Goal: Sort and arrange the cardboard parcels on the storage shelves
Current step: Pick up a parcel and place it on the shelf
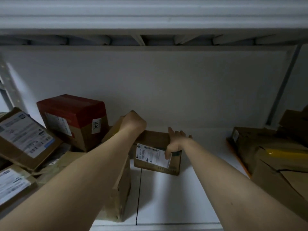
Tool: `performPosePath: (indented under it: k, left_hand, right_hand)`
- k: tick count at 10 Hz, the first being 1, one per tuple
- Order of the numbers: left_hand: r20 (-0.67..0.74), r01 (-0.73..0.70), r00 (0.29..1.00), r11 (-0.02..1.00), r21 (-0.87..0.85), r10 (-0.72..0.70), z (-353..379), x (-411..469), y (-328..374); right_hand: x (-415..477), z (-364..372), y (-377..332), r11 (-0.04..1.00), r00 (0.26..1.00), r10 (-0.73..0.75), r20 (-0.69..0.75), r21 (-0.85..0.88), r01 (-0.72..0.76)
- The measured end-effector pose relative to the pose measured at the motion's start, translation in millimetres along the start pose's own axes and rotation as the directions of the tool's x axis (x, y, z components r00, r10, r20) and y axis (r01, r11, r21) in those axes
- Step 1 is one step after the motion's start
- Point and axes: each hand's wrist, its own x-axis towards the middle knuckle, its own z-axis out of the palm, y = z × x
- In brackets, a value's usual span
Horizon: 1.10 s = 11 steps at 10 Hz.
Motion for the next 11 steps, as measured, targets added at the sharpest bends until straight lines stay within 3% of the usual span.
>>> performPosePath:
  k: [1, 2, 4, 5, 6, 7, 8, 9, 11]
  left_hand:
    - [0.098, -0.176, 0.984, 0.907, 0.382, 0.149, -3, 2, -3]
    - [0.011, -0.118, 0.993, 0.992, 0.043, 0.118, 0, 21, -13]
    - [0.135, -0.142, 0.981, 0.99, 0.006, 0.14, -2, 25, -3]
    - [0.123, -0.176, 0.977, 0.984, 0.01, 0.174, 0, 28, 6]
    - [0.15, -0.154, 0.975, 0.984, -0.084, 0.166, 2, 20, 14]
    - [0.273, -0.087, 0.954, 0.985, -0.146, 0.125, 2, 13, 16]
    - [0.436, 0.068, 0.898, 0.96, -0.273, 0.06, -3, 4, 10]
    - [0.6, 0.205, 0.799, 0.923, -0.325, 0.033, -9, -5, 5]
    - [0.719, 0.294, 0.694, 0.897, -0.33, 0.037, -17, -14, 4]
  right_hand:
    - [1, -1, 0, 1.0, 1.0, -0.008, 0.011, 0.012, 0.008]
    - [-6, -3, 2, 0.999, 0.999, 0.032, -0.004, 0.037, -0.032]
    - [-31, -8, 16, 0.966, 0.983, 0.182, -0.032, 0.192, -0.173]
    - [-49, -18, 28, 0.852, 0.965, 0.252, -0.072, 0.489, -0.186]
    - [-70, -23, 36, 0.593, 0.959, 0.278, -0.061, 0.796, -0.122]
    - [-83, -14, 42, 0.391, 0.955, 0.295, -0.01, 0.913, -0.111]
    - [-91, -5, 39, 0.229, 0.953, 0.304, 0.011, 0.97, -0.084]
    - [-95, 2, 33, 0.117, 0.963, 0.27, 0.021, 0.992, -0.054]
    - [-102, 8, 29, -0.146, 0.965, 0.258, 0.045, 0.989, -0.007]
